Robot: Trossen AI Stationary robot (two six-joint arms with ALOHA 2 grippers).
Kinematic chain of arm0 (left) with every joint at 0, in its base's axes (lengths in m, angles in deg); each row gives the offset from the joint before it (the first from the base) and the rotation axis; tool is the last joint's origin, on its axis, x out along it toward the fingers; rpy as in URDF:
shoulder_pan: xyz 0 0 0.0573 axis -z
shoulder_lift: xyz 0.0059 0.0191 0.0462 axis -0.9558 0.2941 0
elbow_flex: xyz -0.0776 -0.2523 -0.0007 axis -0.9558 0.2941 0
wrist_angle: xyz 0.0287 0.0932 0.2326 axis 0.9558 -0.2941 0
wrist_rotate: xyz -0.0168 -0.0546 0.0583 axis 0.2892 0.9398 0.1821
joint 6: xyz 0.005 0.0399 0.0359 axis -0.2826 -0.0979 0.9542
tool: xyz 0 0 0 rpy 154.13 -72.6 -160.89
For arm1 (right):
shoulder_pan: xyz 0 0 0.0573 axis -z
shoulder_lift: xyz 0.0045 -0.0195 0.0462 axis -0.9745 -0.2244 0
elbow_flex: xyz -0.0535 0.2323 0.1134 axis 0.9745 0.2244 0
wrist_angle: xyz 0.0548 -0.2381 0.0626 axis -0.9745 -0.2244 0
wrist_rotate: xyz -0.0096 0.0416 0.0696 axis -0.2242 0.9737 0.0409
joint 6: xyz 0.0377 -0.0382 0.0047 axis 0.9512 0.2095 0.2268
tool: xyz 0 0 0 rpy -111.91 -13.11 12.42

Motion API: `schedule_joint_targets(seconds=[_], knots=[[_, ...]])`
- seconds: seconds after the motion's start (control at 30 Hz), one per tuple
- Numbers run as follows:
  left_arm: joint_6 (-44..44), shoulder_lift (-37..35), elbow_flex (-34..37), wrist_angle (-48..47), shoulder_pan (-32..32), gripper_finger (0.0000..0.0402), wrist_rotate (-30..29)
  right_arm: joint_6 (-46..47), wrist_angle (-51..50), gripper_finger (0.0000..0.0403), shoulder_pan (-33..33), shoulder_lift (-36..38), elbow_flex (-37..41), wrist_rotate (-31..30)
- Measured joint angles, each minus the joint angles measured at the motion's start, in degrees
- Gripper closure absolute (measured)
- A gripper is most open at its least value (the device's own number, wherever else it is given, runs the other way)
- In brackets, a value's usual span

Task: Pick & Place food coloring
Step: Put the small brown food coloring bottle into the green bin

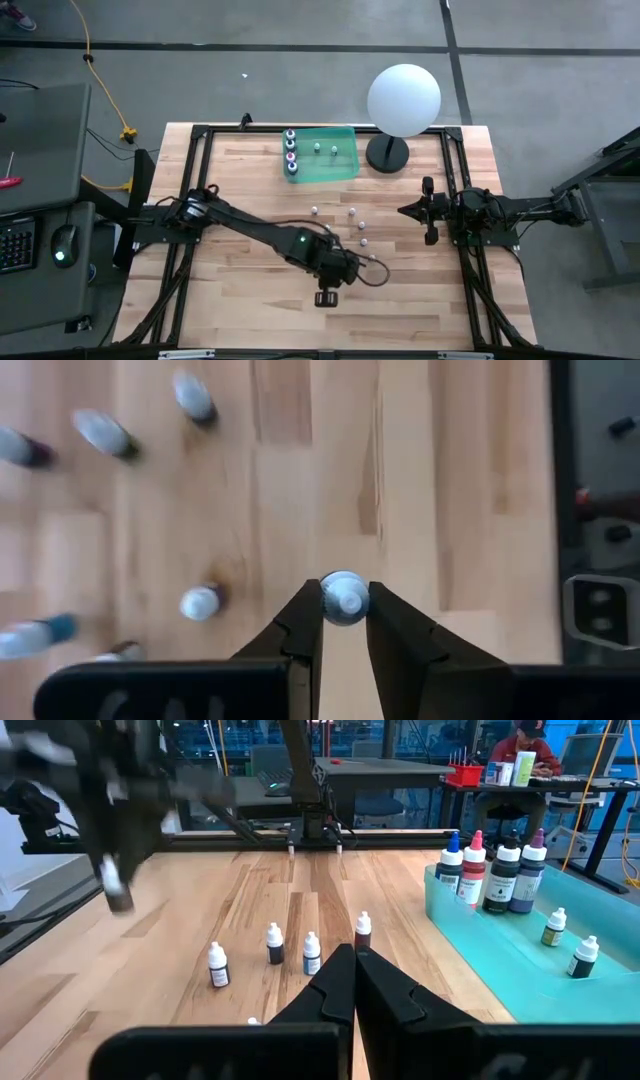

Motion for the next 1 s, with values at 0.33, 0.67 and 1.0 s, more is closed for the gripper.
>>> schedule_joint_targets(seconds=[0.33,0.67,1.0], knots=[[3.59,0.00,-20.18,-12.98,-0.68,0.0350,-5.13,0.01,0.00,0.0402,0.00,0.01,0.01,-0.01],[2.61,-5.21,-20.24,-15.02,-2.07,0.0350,-5.73,0.01,0.00,0.0402,0.02,0.07,0.00,0.00],[3.07,-9.22,-20.24,-17.67,-10.07,0.0350,-6.43,0.01,-0.01,0.0402,0.01,0.04,-0.01,0.00]])
